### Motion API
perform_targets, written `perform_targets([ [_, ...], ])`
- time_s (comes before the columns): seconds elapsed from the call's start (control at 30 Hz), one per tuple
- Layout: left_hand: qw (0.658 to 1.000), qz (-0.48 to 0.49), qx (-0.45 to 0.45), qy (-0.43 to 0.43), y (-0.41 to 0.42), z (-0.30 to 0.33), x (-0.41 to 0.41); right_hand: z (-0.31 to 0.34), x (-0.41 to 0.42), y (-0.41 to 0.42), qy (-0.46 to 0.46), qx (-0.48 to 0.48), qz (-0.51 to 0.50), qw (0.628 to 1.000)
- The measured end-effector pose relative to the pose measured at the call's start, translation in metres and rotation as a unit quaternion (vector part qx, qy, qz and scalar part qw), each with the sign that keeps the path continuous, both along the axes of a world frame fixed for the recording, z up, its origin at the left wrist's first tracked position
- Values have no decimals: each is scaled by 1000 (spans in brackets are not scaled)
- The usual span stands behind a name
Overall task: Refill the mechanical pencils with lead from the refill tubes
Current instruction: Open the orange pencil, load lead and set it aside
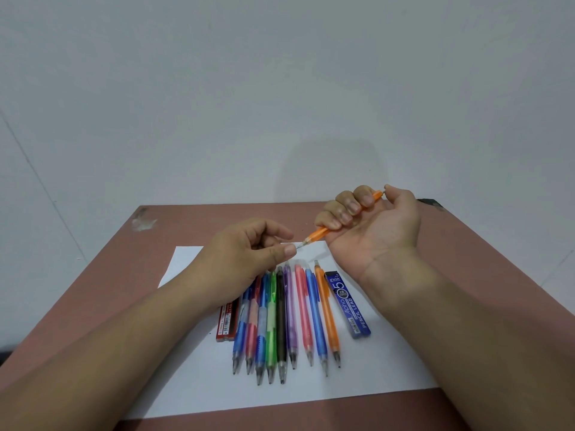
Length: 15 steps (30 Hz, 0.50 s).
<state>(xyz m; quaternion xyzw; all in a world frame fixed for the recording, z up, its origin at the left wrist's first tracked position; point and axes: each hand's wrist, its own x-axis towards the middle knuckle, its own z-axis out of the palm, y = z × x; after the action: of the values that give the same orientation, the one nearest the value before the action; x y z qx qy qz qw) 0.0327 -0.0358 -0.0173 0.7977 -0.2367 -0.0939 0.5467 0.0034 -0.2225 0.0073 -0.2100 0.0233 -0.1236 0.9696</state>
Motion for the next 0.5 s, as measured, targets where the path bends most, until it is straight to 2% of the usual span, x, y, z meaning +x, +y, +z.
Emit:
perform_targets([
  [0.5, 1000, -2, -18, -11, 0, 0, -2, 0, -2, 4, -12, 35, 12, 999],
])
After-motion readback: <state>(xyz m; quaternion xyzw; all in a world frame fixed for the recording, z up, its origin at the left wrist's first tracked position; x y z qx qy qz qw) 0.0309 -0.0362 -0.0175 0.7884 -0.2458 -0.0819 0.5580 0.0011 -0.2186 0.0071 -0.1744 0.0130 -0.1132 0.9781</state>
